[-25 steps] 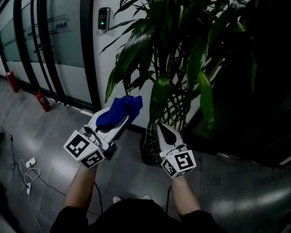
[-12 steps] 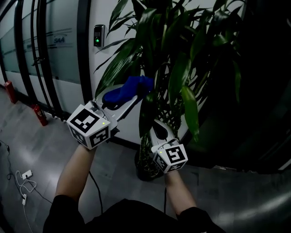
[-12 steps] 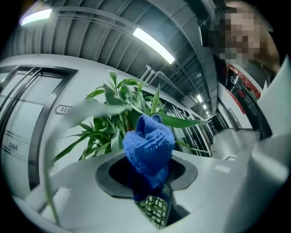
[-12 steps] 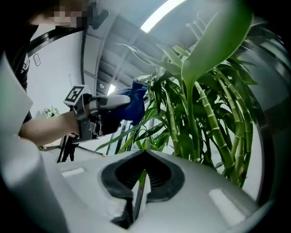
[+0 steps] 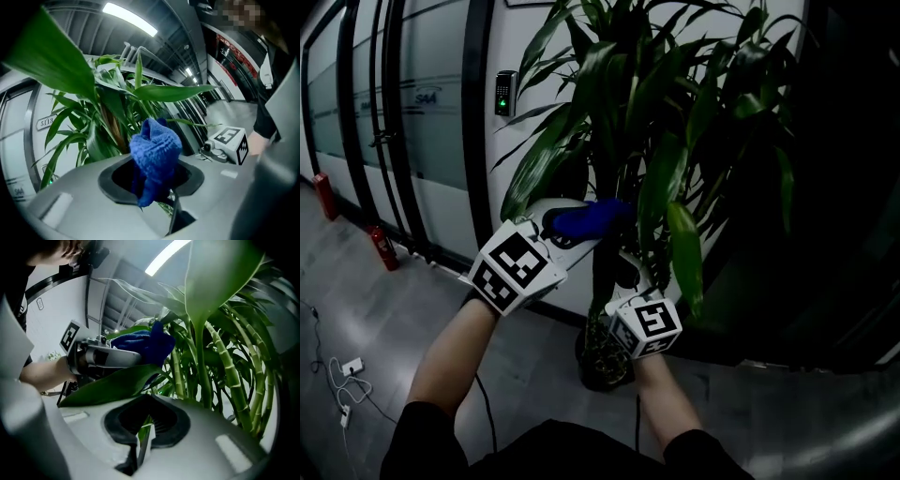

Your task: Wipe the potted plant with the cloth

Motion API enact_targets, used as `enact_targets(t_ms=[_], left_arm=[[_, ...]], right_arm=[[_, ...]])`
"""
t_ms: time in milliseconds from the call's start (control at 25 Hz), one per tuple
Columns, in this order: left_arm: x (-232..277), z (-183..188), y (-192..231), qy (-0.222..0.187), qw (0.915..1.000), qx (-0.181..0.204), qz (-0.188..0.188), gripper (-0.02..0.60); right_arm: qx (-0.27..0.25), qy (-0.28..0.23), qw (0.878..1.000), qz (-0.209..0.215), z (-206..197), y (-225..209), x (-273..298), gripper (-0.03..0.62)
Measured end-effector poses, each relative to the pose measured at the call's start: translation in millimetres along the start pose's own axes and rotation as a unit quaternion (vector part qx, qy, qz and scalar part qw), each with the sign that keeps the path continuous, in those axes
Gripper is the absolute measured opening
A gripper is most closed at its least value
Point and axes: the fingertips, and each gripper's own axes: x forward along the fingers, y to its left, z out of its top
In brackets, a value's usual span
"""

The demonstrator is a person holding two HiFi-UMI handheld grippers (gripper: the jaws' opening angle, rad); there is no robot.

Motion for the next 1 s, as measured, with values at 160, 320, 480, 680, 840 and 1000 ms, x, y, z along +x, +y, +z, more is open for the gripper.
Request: enact_targets(t_ms=[160, 320, 480, 680, 840, 1000], left_arm=[[0.8, -6.6, -12.0, 0.010, 0.9998, 0.016, -0.008, 0.155], [-4.6, -10.9, -15.7, -0.007, 0.9997, -0.019, -0.014, 0.155], [-9.7, -21.8, -28.3, 0.001, 0.9998, -0.010, -0.014, 0.155], [-14.0, -33.7, -36.6, 0.010, 0.9997, -0.018, -0.013, 0.155], [-16.8, -39.8, -50.4, 0.030, 0.9995, 0.001, -0.014, 0.155], [-20.0, -47.5, -62.0, 0.041, 0.9991, 0.002, -0.013, 0.155]], right_arm=[[-0.001, -0.005, 1.000, 0.009, -4.9, 6.0, -2.6, 0.003], [0.011, -0.008, 1.000, 0.022, -7.8, 12.0, -1.6, 0.003], [0.014, 0.007, 0.999, 0.029, -18.1, 17.9, -4.8, 0.003], [-0.001, 0.028, 0.999, 0.033, -27.0, 26.7, -10.6, 0.003], [0.002, 0.035, 0.999, 0.033, -30.9, 31.4, -18.2, 0.003], [0.007, 0.042, 0.999, 0.030, -39.4, 36.8, -27.2, 0.003]])
